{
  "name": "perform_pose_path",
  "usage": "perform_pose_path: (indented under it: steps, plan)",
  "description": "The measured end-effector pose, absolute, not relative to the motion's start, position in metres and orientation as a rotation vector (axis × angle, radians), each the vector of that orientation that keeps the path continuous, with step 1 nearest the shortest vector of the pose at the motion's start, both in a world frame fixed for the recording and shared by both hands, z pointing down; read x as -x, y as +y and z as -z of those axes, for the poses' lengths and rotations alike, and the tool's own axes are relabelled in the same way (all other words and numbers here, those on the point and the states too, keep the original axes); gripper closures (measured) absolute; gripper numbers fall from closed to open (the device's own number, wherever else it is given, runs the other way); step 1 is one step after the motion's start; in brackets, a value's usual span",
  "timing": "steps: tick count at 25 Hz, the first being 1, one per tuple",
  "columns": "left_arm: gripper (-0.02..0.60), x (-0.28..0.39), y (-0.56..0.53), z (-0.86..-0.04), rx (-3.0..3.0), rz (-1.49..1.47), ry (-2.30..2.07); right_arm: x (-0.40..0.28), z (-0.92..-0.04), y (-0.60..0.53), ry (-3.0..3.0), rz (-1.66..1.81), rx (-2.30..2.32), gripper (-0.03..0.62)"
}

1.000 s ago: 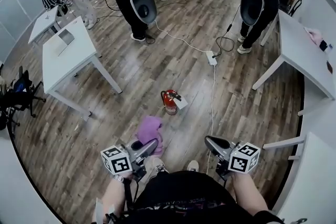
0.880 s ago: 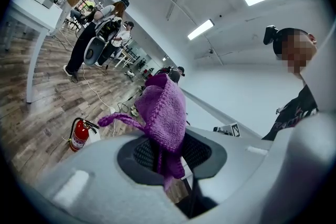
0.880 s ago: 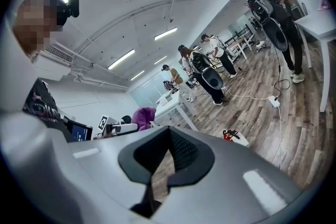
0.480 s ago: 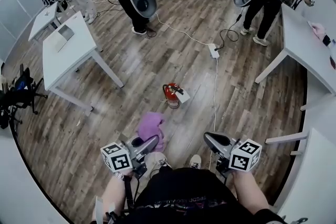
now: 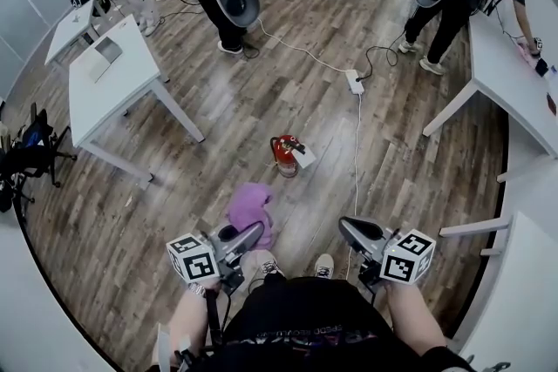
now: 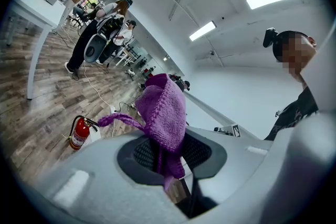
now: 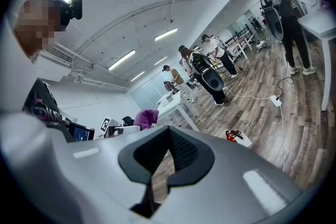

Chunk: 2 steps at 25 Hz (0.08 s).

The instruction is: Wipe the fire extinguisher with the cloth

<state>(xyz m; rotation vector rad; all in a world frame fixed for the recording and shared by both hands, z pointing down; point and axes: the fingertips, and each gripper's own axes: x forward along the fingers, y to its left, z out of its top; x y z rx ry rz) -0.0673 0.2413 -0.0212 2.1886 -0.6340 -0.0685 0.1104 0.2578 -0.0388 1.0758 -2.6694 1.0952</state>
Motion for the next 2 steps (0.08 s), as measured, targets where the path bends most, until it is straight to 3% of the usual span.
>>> perform_pose_path:
  steps: [2]
  plan:
    - [0.500, 0.0676, 0.2412, 0.0200, -2.190, 0.067, -0.635, -0.1097, 0.0381, 0.2578, -2.670, -1.091, -1.078, 0.591]
